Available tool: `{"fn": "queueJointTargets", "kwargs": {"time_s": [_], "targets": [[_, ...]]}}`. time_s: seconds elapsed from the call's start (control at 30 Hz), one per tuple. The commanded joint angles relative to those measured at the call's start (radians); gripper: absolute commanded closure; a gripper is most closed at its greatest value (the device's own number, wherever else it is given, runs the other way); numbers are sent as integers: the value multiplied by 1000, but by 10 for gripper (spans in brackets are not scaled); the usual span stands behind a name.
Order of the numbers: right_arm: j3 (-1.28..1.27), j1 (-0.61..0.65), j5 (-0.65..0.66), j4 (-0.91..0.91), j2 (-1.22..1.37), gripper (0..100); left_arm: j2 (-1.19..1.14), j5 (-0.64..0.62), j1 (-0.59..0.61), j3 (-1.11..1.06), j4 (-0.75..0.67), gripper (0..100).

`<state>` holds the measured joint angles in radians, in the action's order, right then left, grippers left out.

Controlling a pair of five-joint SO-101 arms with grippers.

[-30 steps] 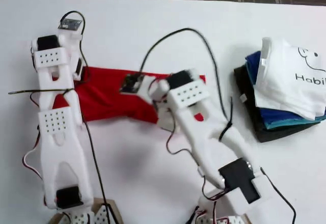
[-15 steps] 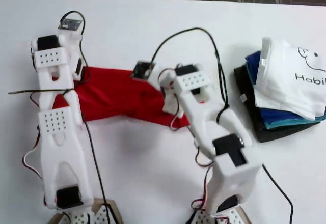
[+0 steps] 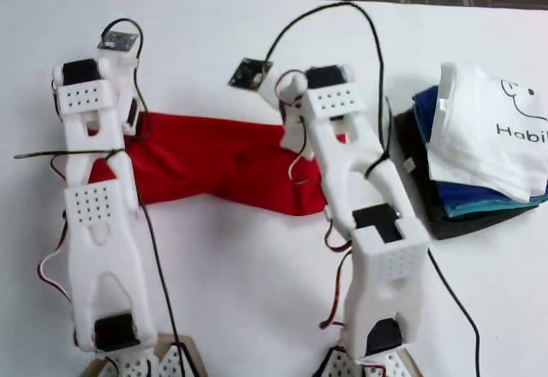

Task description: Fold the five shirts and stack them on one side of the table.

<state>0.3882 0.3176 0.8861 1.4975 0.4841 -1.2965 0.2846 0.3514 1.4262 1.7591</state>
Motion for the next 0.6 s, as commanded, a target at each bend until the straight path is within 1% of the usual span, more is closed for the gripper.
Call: {"fn": "queueJointTargets", "kwargs": {"time_s": [0.0,0.1,0.2,0.57], "targets": [[95,-24,-3,88,-137,967,-5,-6,-8,4,-17,867],[92,-31,-3,162,-166,913,-5,-6,-8,4,-17,867],[41,-25,0,170,-165,872,-5,-6,-8,5,-17,867],[-183,-18,6,-15,-163,865,-5,-6,-8,5,-17,867]]}}
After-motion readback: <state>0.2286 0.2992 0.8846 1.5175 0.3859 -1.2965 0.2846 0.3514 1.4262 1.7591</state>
